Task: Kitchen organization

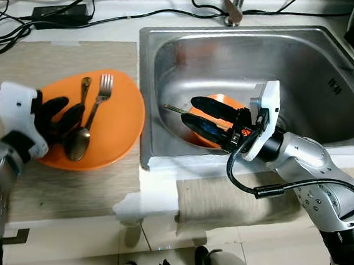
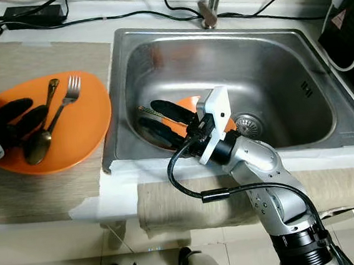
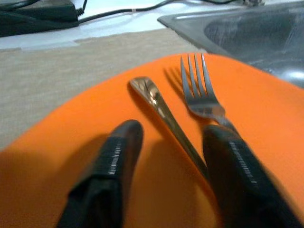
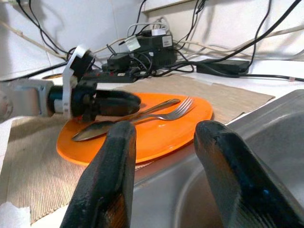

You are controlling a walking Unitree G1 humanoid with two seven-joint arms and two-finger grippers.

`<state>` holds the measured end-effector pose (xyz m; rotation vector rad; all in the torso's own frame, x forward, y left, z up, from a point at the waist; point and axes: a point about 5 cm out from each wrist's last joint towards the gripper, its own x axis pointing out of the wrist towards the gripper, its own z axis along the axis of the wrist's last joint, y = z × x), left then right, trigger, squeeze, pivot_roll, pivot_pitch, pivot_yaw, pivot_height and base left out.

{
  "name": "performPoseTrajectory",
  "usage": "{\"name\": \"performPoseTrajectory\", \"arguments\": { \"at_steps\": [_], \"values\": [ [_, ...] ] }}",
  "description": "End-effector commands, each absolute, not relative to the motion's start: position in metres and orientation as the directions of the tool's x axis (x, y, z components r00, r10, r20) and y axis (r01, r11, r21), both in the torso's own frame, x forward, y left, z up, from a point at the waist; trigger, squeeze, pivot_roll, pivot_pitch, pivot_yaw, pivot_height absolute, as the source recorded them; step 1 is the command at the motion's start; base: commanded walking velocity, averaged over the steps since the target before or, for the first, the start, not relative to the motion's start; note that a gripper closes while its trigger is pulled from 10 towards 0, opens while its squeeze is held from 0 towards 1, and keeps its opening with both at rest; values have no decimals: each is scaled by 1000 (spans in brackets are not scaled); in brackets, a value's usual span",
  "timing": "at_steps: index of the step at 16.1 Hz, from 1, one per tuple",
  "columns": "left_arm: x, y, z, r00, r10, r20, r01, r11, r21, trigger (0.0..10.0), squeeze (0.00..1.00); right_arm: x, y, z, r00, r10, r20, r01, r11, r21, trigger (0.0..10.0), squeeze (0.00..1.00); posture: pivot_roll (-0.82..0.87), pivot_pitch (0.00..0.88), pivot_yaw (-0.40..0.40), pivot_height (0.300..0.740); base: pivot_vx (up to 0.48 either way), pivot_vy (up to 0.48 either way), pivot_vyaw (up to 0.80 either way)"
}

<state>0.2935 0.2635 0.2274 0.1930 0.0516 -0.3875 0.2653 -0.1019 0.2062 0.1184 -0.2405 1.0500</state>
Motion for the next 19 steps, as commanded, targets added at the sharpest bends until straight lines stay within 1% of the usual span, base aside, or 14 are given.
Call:
{"name": "performPoseTrajectory", "arguments": {
  "at_steps": [1,4,5,6,7,9,10,12,15,17,19],
  "values": [
    [297,260,229,911,-397,-113,411,893,182,10000,1000,266,-104,206,474,848,235,-870,492,-21,10000,0,-123,188,-91,740,0,0,0],
    [302,250,233,891,-429,-151,453,862,226,10000,1000,266,-107,204,469,861,196,-873,485,-44,10000,0,-128,192,-91,740,0,0,0],
    [302,247,233,882,-447,-150,471,853,225,10000,525,266,-107,203,469,862,189,-873,485,-46,10000,0,-130,193,-90,740,0,0,0],
    [301,246,233,878,-453,-151,477,846,239,10000,82,266,-108,203,470,863,186,-873,485,-48,10000,0,-130,193,-90,740,0,0,0],
    [301,243,233,871,-466,-153,491,835,248,10000,0,266,-108,202,469,864,181,-874,484,-49,10000,0,-132,191,-89,740,0,0,0],
    [298,233,233,837,-523,-159,546,794,266,10000,0,265,-109,201,470,866,172,-874,484,-51,10000,0,-134,191,-91,740,0,0,0],
    [298,232,232,839,-519,-163,544,795,267,10000,0,265,-109,201,471,866,170,-873,485,-51,10000,0,-136,188,-87,740,0,0,0],
    [301,235,229,853,-489,-180,521,807,278,10000,0,266,-110,200,477,863,167,-869,491,-52,10000,0,-135,187,-85,740,0,0,0],
    [300,235,227,844,-484,-229,535,788,306,10000,0,266,-110,199,477,864,160,-870,490,-52,10000,0,-132,186,-82,740,0,0,0],
    [301,239,221,849,-442,-290,525,770,361,10000,0,266,-110,198,474,867,153,-872,486,-55,10000,0,-131,186,-82,740,0,0,0],
    [301,245,219,859,-406,-313,505,774,383,10000,0,266,-111,198,474,868,148,-872,486,-57,10000,0,-130,191,-83,740,0,0,0]
  ]
}}
